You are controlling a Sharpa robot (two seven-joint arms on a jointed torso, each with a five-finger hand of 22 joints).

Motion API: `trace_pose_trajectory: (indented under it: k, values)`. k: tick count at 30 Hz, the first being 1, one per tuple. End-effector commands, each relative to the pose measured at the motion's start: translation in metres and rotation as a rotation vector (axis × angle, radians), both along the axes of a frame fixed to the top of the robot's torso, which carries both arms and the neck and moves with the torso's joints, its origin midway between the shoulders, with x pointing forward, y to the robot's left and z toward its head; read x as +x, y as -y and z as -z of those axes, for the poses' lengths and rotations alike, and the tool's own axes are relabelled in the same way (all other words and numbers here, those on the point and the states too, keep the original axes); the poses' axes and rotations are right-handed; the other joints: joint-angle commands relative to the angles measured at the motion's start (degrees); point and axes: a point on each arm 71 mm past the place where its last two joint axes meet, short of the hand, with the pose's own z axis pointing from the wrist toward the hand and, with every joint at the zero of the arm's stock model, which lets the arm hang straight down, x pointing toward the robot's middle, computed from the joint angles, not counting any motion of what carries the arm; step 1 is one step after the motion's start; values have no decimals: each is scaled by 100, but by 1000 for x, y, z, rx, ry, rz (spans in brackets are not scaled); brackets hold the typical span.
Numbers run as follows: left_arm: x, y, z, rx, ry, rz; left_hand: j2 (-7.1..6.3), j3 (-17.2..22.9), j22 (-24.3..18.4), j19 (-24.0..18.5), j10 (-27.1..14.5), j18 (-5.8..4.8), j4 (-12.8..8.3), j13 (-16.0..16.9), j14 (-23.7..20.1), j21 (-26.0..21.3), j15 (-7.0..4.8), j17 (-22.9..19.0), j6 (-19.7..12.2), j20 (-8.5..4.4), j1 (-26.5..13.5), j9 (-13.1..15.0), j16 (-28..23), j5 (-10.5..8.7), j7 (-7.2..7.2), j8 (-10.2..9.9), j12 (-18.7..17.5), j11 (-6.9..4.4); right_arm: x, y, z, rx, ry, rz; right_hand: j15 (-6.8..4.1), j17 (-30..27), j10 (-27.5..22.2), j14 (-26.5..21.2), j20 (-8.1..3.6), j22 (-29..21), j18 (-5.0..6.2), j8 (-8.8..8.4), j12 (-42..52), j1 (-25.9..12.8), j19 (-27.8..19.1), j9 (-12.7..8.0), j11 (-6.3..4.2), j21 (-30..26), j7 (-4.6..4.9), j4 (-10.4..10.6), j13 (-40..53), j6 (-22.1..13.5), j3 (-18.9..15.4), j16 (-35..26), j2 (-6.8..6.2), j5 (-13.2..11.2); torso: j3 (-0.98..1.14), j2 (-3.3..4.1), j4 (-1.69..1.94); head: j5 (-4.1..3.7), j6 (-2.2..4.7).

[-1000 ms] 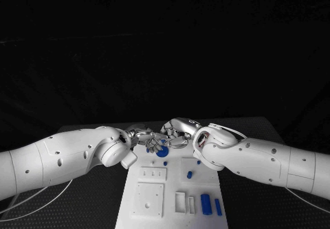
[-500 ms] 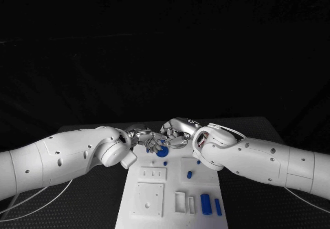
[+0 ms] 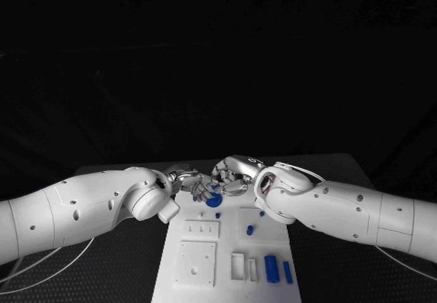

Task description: Assemble the parts on the task board

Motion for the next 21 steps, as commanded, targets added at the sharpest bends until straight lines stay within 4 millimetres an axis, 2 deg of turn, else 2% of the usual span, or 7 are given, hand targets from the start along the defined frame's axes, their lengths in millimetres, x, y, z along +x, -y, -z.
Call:
trace_pose_trajectory:
  k: [1, 7, 15, 17, 18, 20, 21]
  values:
    - [1, 0, -3, -6, 21, 0, 67, 6, -10, 10, 70, 9, -44, 26, 60, 38, 3, 23, 72, -70, -27, 48, 61, 89, -12, 36, 47, -13, 0, 0, 4, -21, -16, -9, -45, 5, -2, -5, -37, 84, 82, 7, -9, 14, 8, 232, -48, 13, 114, 6, -9, 466, 43, -39, 49, 15, 1, 1, 4, -5, -11]
    - [1, 1, -2, 0, 21, 7, 101, 10, -18, 17, 100, 3, -64, 54, 82, 68, -16, 48, 99, -90, -55, 88, 108, 46, -26, 48, 67, -26, 0, 0, 4, -17, -22, -10, -43, 3, -8, -9, -36, 83, 82, 0, -17, 0, 5, 237, -45, 9, 116, 4, -12, 455, 51, -47, 30, 15, 2, 3, 11, -6, -15]
    - [1, 1, -2, 8, 23, 11, 102, 20, -22, 9, 107, -1, -81, 66, 85, 78, -23, 56, 105, -98, -46, 107, 125, 34, -32, 51, 74, -31, 2, 4, 4, 4, -35, 5, -39, 0, -21, -12, -35, 81, 82, -16, -32, -17, 3, 243, -40, 3, 123, 3, -17, 430, 63, -59, -5, 15, 3, 3, -3, 13, -24]
    - [2, 1, -2, 15, 29, 10, 99, 33, -24, -2, 109, -7, -89, 75, 85, 84, -26, 62, 109, -101, -29, 122, 135, 66, -35, 52, 77, -33, 3, 7, 4, 19, -39, 18, -27, -1, -41, -15, -26, 83, 80, -80, -50, -99, 4, 224, -12, 5, 144, 14, -22, 321, 2, -67, -131, -1, 3, 2, -5, 18, -28]
    - [2, 0, -2, 28, 40, 12, 88, 43, -26, -10, 112, -12, -94, 84, 85, 94, -29, 67, 114, -106, -13, 138, 147, 103, -38, 54, 81, -35, 5, 11, 4, 28, -43, 30, 60, -4, -115, -34, -5, 88, 76, -306, -110, -324, -12, 131, 66, 4, 240, 36, -47, -77, -214, -82, -391, 28, 3, 3, -7, 22, -31]
    - [3, -2, -3, 54, 64, 16, 64, 55, -28, -28, 127, -24, -97, 104, 95, 112, -36, 79, 127, -112, 14, 170, 173, 184, -46, 61, 95, -41, 8, 19, 5, 38, -42, 46, 190, -13, -256, -99, 22, 87, 78, -536, -223, -507, -92, 31, 207, -32, 385, 3, -100, -481, -489, -127, -568, 46, 5, 4, -5, 27, -37]
    - [4, -3, -3, 67, 72, 19, 56, 58, -28, -34, 132, -28, -98, 111, 99, 119, -39, 83, 132, -115, 25, 181, 183, 211, -48, 63, 100, -44, 9, 22, 5, 42, -38, 52, 250, -23, -326, -142, 38, 84, 77, -625, -268, -568, -148, -5, 270, -60, 452, -27, -120, -640, -614, -158, -606, 57, 6, 4, -2, 27, -38]
